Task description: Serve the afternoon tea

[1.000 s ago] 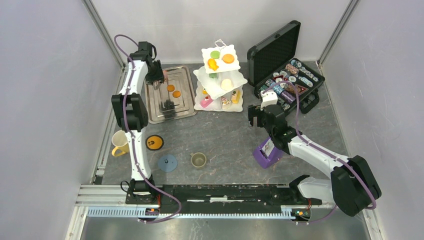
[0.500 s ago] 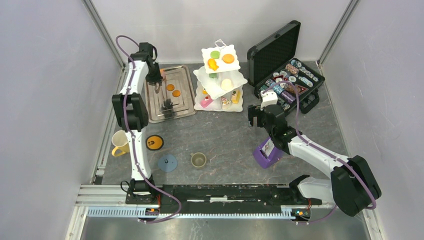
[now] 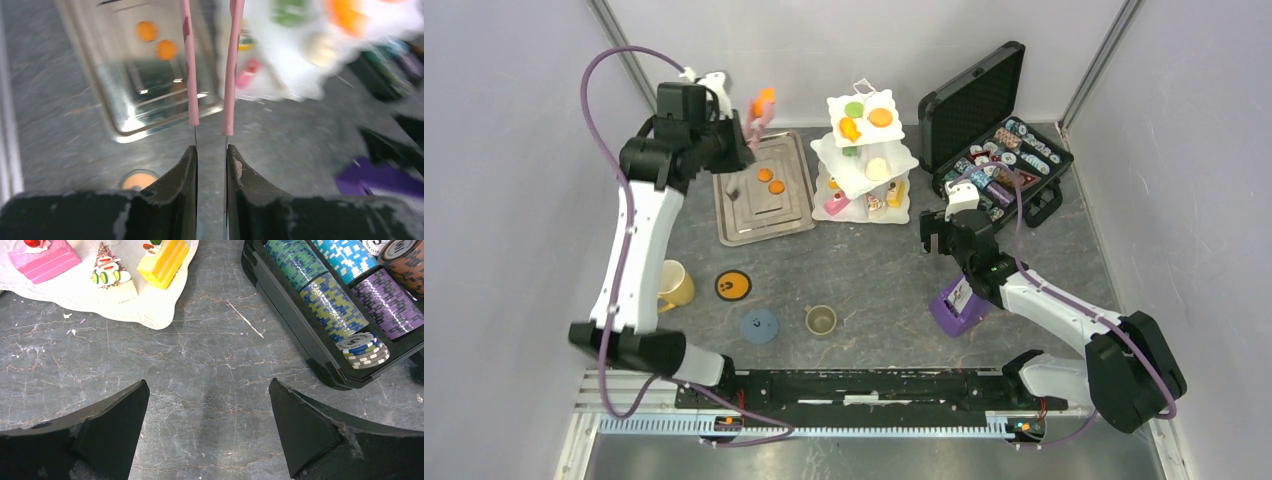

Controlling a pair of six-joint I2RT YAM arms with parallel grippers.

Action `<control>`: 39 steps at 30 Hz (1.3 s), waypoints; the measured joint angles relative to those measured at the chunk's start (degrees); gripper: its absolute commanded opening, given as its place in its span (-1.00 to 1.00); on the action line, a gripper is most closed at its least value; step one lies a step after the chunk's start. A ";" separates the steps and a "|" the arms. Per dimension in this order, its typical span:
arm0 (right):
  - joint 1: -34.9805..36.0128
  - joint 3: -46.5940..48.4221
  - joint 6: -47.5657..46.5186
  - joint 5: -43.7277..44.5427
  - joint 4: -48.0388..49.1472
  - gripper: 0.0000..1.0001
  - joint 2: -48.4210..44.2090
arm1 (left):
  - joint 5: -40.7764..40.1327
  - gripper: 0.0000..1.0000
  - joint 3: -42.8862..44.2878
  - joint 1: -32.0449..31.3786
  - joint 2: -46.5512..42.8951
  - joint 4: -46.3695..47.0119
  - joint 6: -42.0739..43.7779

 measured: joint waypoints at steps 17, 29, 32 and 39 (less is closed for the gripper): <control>0.00 0.00 -0.07 0.48 -0.15 0.96 -0.61 | 2.03 -0.40 15.30 -28.72 5.29 -5.07 -0.07; 0.00 0.00 -0.20 0.50 -0.22 0.96 -0.90 | -2.45 -0.31 20.61 -29.09 15.93 -7.26 -0.07; 0.00 0.00 -0.20 0.48 -0.22 0.96 -0.90 | -3.43 -0.19 21.16 -29.09 16.83 -7.80 -0.07; 0.00 0.00 -0.17 0.44 -0.20 0.96 -0.90 | -4.85 -0.05 21.57 -29.09 17.42 -8.55 -0.09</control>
